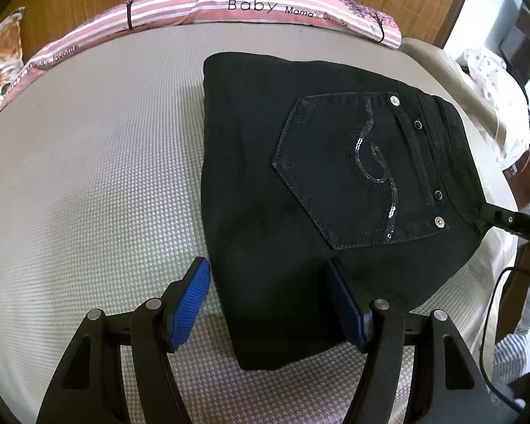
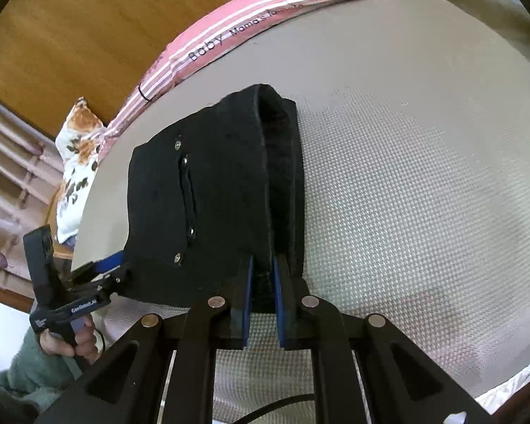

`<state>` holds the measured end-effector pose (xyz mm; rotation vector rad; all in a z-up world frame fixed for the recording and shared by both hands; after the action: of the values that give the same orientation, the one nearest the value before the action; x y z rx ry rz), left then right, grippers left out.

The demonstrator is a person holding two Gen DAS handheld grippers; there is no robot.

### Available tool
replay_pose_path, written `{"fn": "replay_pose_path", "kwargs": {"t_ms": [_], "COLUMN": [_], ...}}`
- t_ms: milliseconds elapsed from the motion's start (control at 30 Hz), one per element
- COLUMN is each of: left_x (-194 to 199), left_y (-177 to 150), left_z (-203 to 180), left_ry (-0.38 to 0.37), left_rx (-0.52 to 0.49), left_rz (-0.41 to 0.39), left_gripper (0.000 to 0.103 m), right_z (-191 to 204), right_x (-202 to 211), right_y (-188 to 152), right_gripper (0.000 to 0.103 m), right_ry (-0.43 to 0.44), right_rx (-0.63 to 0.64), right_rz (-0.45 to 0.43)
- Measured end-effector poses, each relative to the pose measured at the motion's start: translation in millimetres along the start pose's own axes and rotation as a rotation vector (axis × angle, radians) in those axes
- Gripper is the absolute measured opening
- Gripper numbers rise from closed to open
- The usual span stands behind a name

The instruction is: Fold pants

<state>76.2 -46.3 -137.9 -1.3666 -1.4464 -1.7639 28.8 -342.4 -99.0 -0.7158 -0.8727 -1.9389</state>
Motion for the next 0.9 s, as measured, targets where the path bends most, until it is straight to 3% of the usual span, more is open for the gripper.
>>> {"fn": "replay_pose_path", "kwargs": {"t_ms": [200, 600, 900], "left_x": [-1, 3, 10], "left_y": [0, 0, 5], "left_z": [-3, -5, -6], "left_ry": [0.029, 0.057, 0.066], "left_rx": [-0.009, -0.01, -0.019], "left_rz": [-0.014, -0.029, -0.045], "left_gripper": [0.071, 0.071, 0.071], "right_z": [0, 7, 20], "right_x": [-1, 6, 18], "right_y": [1, 5, 22], "right_gripper": [0.011, 0.024, 0.024], "right_ry": [0.0, -0.029, -0.062], "right_rx": [-0.006, -0.022, 0.026], "right_rz": [0.005, -0.012, -0.071]}}
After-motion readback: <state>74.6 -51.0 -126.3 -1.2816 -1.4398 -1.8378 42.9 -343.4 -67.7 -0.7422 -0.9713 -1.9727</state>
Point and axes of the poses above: each gripper's, at about its wrist camera, not at the fingertips, and x roughly against the way its jaws point, z to its left, y to its top, the point moved 3 cm from there along -x, roughly the way its jaws point, and after that the axes turned 7 degrees about y, right-handed, at the moved point
